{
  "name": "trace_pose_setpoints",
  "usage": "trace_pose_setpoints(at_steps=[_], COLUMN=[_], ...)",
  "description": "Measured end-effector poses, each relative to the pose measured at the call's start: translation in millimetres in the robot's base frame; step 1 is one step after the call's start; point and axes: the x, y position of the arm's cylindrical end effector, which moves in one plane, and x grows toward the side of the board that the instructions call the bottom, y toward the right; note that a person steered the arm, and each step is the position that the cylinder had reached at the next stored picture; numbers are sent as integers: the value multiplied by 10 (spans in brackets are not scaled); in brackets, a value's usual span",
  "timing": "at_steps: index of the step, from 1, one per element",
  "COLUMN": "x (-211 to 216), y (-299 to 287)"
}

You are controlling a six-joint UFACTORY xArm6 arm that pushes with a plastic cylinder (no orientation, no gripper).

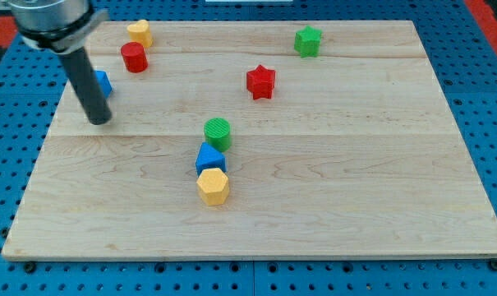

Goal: Slide the cube into the red circle

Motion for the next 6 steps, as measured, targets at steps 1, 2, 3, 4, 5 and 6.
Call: trace_pose_setpoints(at_steps=[1,2,3,4,5,6], x=[-427,-722,-307,829,1823,2094], y=[-212,230,301,367,650,1286])
